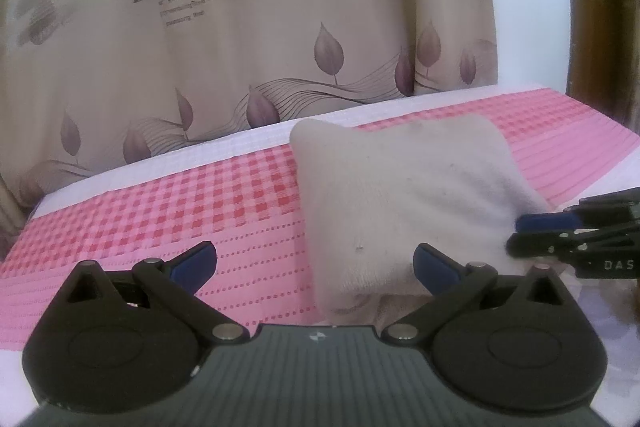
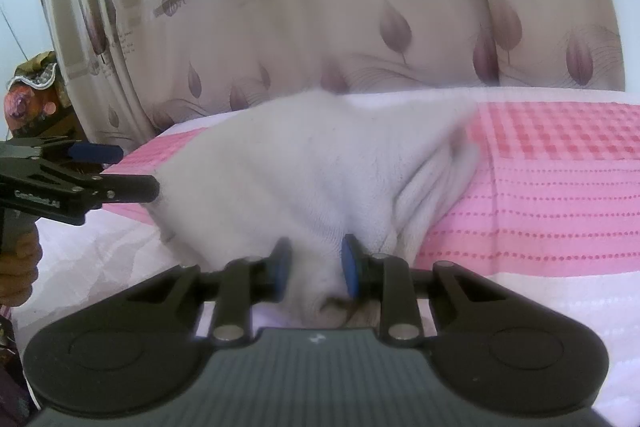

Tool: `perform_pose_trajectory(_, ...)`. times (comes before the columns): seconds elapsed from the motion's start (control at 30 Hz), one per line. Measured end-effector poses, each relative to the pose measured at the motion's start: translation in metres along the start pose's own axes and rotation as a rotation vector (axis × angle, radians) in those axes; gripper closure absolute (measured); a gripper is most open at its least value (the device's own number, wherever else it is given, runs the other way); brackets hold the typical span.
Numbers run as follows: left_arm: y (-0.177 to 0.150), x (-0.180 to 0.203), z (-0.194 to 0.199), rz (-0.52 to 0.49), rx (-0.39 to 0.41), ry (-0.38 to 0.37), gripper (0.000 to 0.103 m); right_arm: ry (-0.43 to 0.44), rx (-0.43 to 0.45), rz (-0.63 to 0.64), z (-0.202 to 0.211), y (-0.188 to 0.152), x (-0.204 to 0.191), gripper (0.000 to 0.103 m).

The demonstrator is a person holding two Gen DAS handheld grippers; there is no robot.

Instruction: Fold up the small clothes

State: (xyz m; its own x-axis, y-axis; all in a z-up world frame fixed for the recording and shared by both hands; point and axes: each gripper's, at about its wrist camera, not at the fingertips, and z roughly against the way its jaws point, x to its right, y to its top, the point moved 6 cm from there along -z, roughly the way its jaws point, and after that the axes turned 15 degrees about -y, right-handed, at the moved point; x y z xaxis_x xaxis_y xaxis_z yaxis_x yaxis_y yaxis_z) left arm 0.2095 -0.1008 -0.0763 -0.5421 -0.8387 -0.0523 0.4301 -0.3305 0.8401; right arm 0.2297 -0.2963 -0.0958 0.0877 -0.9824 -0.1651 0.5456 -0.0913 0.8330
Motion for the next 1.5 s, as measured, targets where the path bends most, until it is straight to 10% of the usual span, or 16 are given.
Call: perform_pose_trajectory(1.5, 0.006, -0.027, -0.073, 0.113, 0.131, -0.113, 0.0, 0.015, 0.011, -0.007, 0.0, 0.001, 0.0, 0.074)
